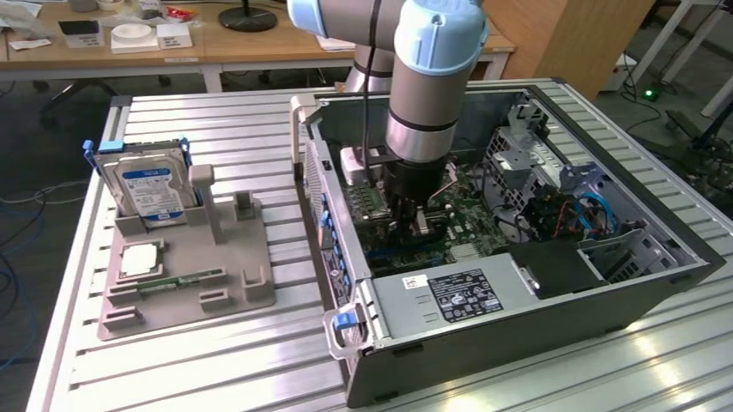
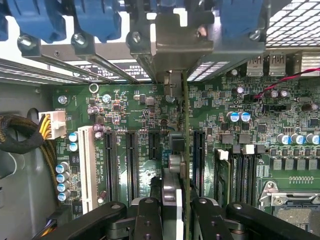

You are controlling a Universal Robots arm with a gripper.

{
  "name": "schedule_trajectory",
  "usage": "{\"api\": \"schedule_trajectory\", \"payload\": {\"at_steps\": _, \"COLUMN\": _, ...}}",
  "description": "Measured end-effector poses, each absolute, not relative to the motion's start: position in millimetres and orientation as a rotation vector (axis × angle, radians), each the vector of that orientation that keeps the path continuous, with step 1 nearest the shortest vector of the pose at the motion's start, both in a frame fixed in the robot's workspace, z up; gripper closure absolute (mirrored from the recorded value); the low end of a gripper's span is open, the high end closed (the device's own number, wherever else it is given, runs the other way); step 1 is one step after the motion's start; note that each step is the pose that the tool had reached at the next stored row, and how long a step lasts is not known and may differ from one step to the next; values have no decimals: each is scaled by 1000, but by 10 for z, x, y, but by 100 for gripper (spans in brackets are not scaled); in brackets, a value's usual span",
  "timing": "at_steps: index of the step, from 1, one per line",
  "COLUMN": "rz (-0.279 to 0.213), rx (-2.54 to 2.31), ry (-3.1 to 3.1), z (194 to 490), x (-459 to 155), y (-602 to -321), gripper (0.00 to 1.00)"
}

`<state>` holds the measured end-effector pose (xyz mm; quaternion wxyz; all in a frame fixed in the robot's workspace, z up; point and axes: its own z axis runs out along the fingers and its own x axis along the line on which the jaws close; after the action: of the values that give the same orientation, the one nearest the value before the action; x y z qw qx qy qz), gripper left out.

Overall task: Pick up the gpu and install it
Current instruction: 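Insert the gpu into the slot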

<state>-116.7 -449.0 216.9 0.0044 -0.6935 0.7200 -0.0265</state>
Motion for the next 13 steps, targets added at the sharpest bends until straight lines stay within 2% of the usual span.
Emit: {"api": "schedule_trajectory", "payload": {"at_steps": 13, "rz": -85, "rx": -2174, "ry": 2254, "z": 2095, "x": -1184, "y": -4491, "gripper": 72}}
